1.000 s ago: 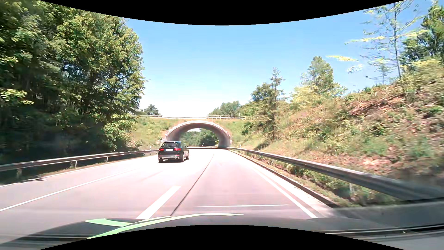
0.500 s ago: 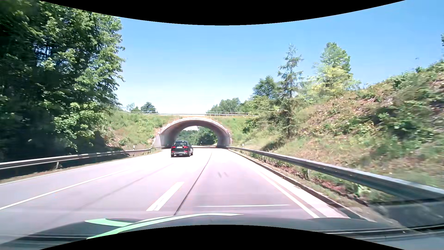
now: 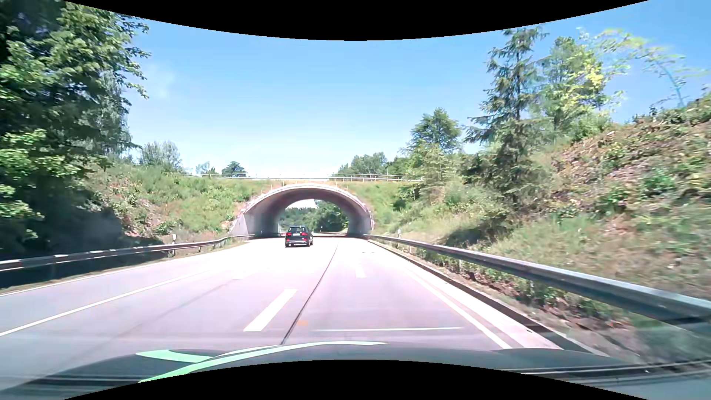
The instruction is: Follow the waypoints while adhering to traffic rules and regulations
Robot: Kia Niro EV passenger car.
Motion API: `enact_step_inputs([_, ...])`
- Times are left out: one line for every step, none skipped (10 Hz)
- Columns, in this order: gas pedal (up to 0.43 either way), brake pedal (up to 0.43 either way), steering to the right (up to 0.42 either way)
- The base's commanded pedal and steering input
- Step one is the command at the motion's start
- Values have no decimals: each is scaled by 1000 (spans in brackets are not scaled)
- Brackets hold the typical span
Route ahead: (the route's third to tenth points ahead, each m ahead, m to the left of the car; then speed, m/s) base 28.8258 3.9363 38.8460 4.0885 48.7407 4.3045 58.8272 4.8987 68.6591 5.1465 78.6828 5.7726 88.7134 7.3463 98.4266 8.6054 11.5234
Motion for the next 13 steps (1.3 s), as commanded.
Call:
enact_step_inputs([59,0,-3])
enact_step_inputs([59,0,-3])
enact_step_inputs([59,0,-3])
enact_step_inputs([59,0,-3])
enact_step_inputs([59,0,-4])
enact_step_inputs([59,0,-4])
enact_step_inputs([59,0,-4])
enact_step_inputs([59,0,-4])
enact_step_inputs([59,0,-3])
enact_step_inputs([59,0,-4])
enact_step_inputs([59,0,-3])
enact_step_inputs([59,0,-3])
enact_step_inputs([59,0,-3])
